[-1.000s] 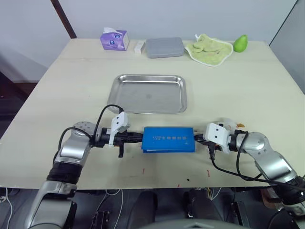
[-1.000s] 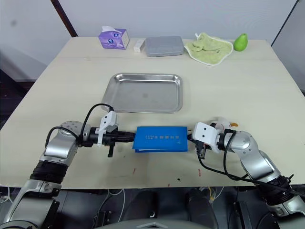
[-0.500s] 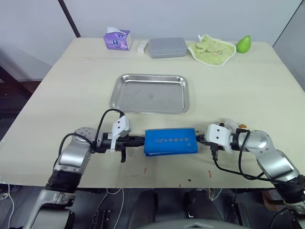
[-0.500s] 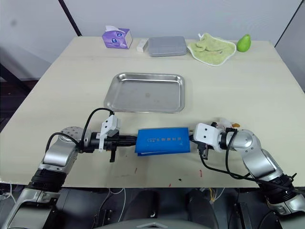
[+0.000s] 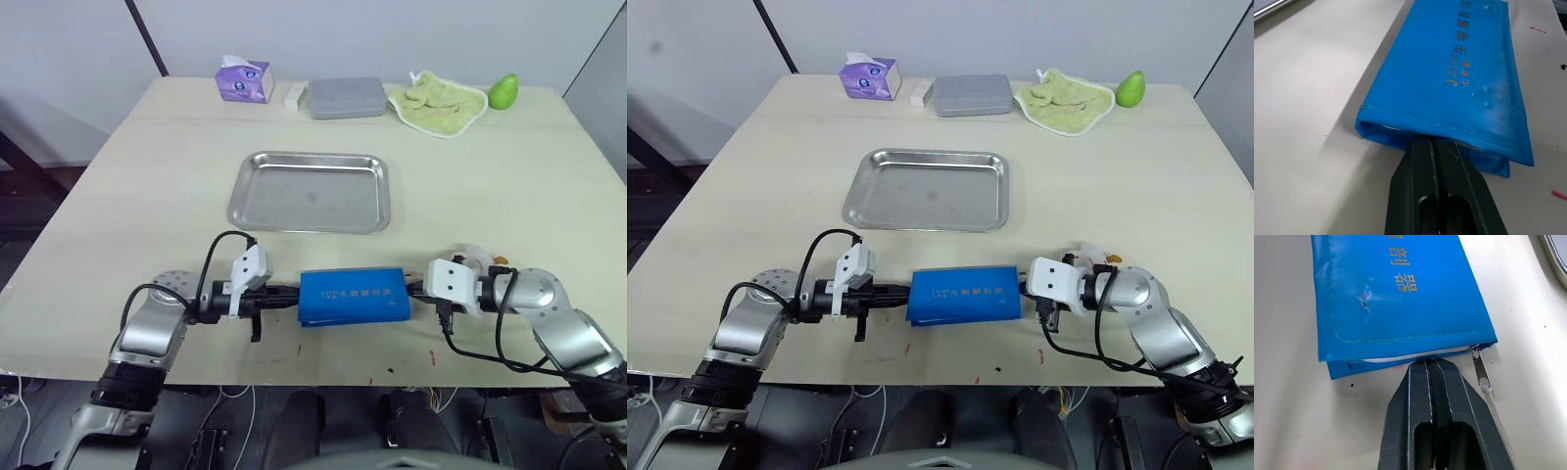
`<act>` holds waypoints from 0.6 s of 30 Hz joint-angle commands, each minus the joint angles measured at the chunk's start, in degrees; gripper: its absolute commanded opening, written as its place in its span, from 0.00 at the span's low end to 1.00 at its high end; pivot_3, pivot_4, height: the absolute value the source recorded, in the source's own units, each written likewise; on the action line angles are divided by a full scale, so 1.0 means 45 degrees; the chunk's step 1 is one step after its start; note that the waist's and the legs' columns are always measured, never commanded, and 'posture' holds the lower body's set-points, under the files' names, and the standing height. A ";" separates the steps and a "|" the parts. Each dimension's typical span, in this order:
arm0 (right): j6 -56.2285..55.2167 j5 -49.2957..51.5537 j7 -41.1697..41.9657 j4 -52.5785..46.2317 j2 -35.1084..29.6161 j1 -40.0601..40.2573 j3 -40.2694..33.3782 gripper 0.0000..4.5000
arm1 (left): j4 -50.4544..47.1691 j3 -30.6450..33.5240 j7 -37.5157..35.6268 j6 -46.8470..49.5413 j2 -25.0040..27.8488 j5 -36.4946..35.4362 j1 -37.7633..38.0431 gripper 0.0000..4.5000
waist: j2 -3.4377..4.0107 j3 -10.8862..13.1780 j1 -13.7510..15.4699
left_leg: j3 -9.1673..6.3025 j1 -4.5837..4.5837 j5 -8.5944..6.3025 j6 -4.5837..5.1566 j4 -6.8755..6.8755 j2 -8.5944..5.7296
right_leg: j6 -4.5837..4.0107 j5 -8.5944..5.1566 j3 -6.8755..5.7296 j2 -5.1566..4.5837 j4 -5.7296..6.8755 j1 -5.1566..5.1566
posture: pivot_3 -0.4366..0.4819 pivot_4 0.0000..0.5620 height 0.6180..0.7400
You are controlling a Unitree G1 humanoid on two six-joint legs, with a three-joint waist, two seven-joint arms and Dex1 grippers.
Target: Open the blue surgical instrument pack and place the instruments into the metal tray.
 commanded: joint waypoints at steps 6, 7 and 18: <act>0.0515 0.0915 0.0447 -0.1624 -0.0015 0.0842 -0.0041 0.00 | -0.0622 -0.0968 -0.0261 0.0017 -0.0508 -0.0308 -0.0003 0.01 | 0.0005 -0.0003 0.0046 | -0.0006 0.0000 0.0000 0.0000 0.0002 -0.0009 | 0.0001 0.0000 -0.0006 -0.0006 -0.0003 0.0006 | 0.48 0.27 1.00; 0.0564 0.0911 0.0445 -0.1698 -0.0026 0.0905 -0.0072 0.00 | -0.0650 -0.0997 -0.0262 0.0042 -0.0525 -0.0316 0.0000 0.01 | 0.0005 -0.0003 0.0044 | -0.0004 0.0001 0.0000 0.0000 0.0002 -0.0009 | 0.0002 0.0000 -0.0004 -0.0007 -0.0003 0.0006 | 0.48 0.27 1.00; 0.0650 0.0936 0.0568 -0.1942 -0.0327 0.1392 -0.0472 0.00 | -0.1556 -0.1217 -0.0215 0.0786 -0.0602 -0.0568 0.0386 0.01 | 0.0005 -0.0003 0.0042 | -0.0004 0.0001 0.0000 0.0000 0.0002 -0.0010 | 0.0002 0.0000 -0.0004 -0.0007 -0.0005 0.0007 | 0.48 0.27 1.00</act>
